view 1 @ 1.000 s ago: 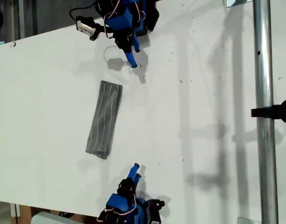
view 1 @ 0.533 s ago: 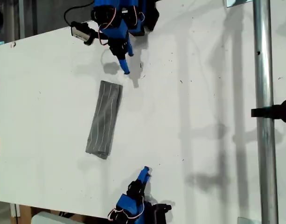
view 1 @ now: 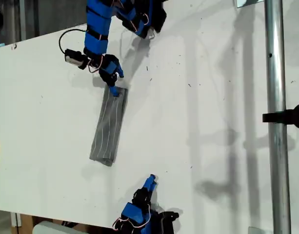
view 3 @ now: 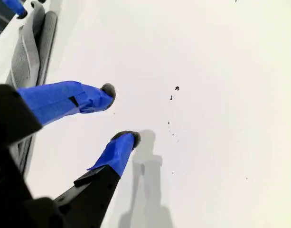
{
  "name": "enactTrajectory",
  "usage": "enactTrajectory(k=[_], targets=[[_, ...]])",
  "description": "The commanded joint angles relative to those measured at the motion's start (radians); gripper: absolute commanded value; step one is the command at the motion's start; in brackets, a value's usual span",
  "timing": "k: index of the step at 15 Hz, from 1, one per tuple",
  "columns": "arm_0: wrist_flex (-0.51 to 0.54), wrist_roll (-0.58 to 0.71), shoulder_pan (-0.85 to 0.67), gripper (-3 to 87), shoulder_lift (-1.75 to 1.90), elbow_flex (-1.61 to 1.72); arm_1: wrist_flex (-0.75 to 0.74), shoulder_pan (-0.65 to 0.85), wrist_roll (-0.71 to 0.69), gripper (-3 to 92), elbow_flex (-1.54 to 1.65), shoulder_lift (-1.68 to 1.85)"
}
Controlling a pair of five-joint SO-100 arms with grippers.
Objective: Grasp corners of a towel and fold twice.
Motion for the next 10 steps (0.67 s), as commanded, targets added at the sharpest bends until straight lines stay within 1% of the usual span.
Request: enactTrajectory(k=[1,4,5,6,7,9,10], targets=[[0.003,-0.002,-0.021,12.9,0.005,0.006,-0.049,0.015,-0.008,39.9,-0.256,-0.252],[0.005,0.003,-0.012,12.4,0.000,0.006,0.006,0.006,-0.058,37.9,-0.588,-0.505],[0.005,0.003,-0.011,12.3,0.000,0.006,0.006,0.003,-0.074,32.5,-0.660,-0.554],[0.005,0.003,-0.011,12.3,-0.002,0.006,0.002,0.008,-0.086,18.8,-0.706,-0.583],[0.005,0.006,-0.009,12.3,-0.002,0.006,0.000,0.026,-0.086,0.7,-0.718,-0.597],[0.005,0.000,0.006,12.3,-0.002,0.006,0.034,0.067,-0.115,-0.2,-0.666,-0.561],[0.005,-0.002,0.011,12.3,-0.002,0.006,0.054,0.077,-0.130,-0.2,-0.565,-0.469]])
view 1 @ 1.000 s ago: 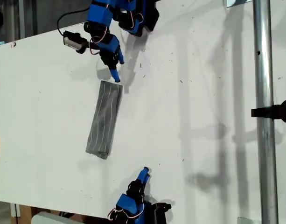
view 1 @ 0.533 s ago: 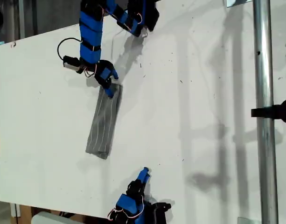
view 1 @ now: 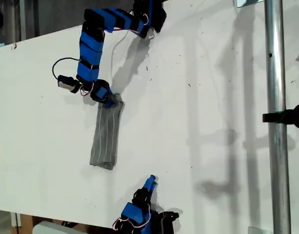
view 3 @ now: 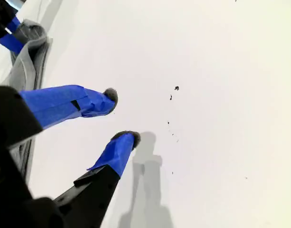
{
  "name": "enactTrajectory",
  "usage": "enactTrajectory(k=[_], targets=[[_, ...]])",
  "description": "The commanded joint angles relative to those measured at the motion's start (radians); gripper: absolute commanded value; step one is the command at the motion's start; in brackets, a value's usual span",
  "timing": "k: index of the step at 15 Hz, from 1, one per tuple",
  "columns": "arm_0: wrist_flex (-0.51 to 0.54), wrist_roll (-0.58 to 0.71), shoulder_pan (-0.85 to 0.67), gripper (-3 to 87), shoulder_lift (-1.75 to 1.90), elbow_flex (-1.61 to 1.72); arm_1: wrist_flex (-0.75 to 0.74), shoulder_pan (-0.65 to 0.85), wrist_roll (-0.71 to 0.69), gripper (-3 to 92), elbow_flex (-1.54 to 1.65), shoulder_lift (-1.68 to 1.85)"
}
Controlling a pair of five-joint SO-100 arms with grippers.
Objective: Grasp corners of a towel and fold twice.
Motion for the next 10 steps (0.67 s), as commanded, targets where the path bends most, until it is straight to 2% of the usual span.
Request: enactTrajectory(k=[1,2,3,5,6,7,8,10], targets=[[0.006,0.002,0.011,12.3,-0.002,0.006,0.066,0.034,-0.035,-0.2,0.221,0.270],[0.006,0.002,0.011,12.3,0.000,0.006,0.163,0.015,-0.035,-0.2,0.356,0.477],[0.006,0.003,0.006,12.3,0.000,0.006,0.347,-0.017,-0.023,-0.2,0.439,0.699],[0.006,0.008,0.003,12.3,0.005,0.006,0.845,-0.127,0.086,-0.2,0.440,1.077],[0.006,0.011,0.002,12.3,0.005,0.006,0.956,-0.232,0.183,-0.2,0.426,1.215],[0.006,0.014,0.000,12.3,0.006,0.006,1.020,-0.301,0.239,-0.2,0.364,1.198],[0.005,0.015,-0.005,12.3,0.008,0.006,0.914,-0.314,0.221,-0.2,0.350,1.138],[0.005,0.020,-0.003,12.3,0.009,0.006,0.657,-0.275,0.095,-0.2,0.252,0.792]])
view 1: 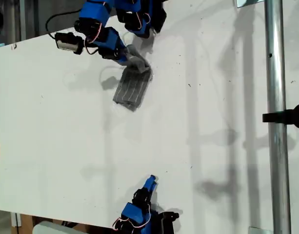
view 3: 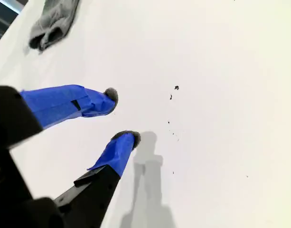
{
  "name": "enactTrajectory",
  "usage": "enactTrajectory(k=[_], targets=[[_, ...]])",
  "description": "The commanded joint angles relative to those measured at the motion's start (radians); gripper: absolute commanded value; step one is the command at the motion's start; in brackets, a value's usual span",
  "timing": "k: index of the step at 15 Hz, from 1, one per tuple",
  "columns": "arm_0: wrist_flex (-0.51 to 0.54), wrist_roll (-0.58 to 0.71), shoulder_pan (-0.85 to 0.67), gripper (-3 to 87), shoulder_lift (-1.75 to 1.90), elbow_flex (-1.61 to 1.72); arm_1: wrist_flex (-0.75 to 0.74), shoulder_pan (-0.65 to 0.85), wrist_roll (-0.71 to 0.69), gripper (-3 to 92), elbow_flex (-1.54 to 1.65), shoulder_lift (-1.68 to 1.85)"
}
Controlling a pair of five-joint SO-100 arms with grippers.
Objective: Grasp corners of a towel and fold twice.
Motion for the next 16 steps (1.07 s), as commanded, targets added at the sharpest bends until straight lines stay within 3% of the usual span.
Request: enactTrajectory(k=[1,5,6,7,9,12,14,16], targets=[[0.005,-0.006,0.012,12.1,0.009,0.006,-0.239,0.017,-0.112,-0.2,-0.212,-0.400],[0.005,-0.020,0.029,12.1,0.009,0.006,-0.374,0.044,-0.172,-0.2,-0.471,-0.818],[0.005,-0.017,0.028,12.1,0.009,0.006,-0.397,0.041,-0.170,7.4,-0.472,-0.822],[0.005,-0.015,0.026,12.3,0.009,0.006,-0.414,0.041,-0.170,35.3,-0.472,-0.788],[0.005,-0.014,0.018,12.1,0.011,0.006,-0.528,0.071,-0.247,40.7,-0.449,-0.551],[0.003,0.040,-0.009,16.0,0.011,0.006,-0.696,0.207,-0.357,18.9,-0.330,-0.040],[0.003,0.160,-0.052,15.7,0.011,0.006,-0.660,0.290,-0.348,4.5,-0.153,0.219],[0.003,0.264,-0.077,15.5,0.011,0.006,-0.626,0.307,-0.270,-0.3,0.242,0.552]])
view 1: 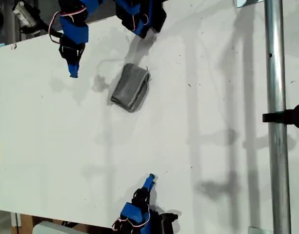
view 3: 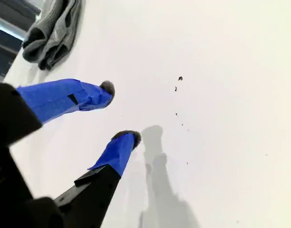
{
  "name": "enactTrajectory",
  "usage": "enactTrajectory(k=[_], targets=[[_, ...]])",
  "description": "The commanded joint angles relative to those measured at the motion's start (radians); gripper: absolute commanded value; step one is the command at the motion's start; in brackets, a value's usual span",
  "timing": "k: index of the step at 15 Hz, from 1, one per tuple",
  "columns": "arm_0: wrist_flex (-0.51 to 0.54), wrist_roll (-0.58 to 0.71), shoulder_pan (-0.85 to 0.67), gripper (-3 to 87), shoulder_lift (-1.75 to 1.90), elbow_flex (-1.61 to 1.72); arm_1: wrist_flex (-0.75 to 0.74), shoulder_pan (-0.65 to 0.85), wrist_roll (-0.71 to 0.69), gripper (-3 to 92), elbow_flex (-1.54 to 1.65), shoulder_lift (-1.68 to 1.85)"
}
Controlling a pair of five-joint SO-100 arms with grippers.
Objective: Grasp corners of a towel and fold twice.
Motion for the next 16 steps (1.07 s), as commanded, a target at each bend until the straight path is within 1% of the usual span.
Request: enactTrajectory(k=[1,2,3,4,5,6,7,8,12,16], targets=[[0.003,0.132,-0.026,15.4,0.011,0.006,0.063,-0.006,0.071,-0.3,0.437,0.411],[0.003,0.140,-0.026,15.4,0.011,0.006,0.095,-0.044,0.117,-0.3,0.646,0.618],[0.003,0.170,-0.026,15.3,0.011,0.006,0.199,-0.077,0.196,-0.3,0.805,0.831],[0.003,0.276,-0.026,14.8,0.011,0.006,0.247,-0.117,0.247,1.5,0.839,0.801],[0.002,0.423,-0.025,13.9,0.011,0.006,0.255,-0.135,0.276,3.8,0.885,0.827],[0.000,0.426,-0.025,13.9,0.012,0.006,0.261,-0.143,0.321,6.8,0.925,0.827],[0.000,0.426,-0.025,13.9,0.012,0.006,0.299,-0.160,0.428,8.3,0.977,0.827],[0.000,0.426,-0.025,13.9,0.012,0.006,0.305,-0.189,0.457,9.0,0.969,0.819],[0.000,0.426,-0.026,13.9,0.012,0.006,0.307,-0.265,0.465,9.0,0.966,0.819],[0.000,0.426,-0.026,13.9,0.012,0.006,0.307,-0.291,0.465,9.0,0.966,0.819]])
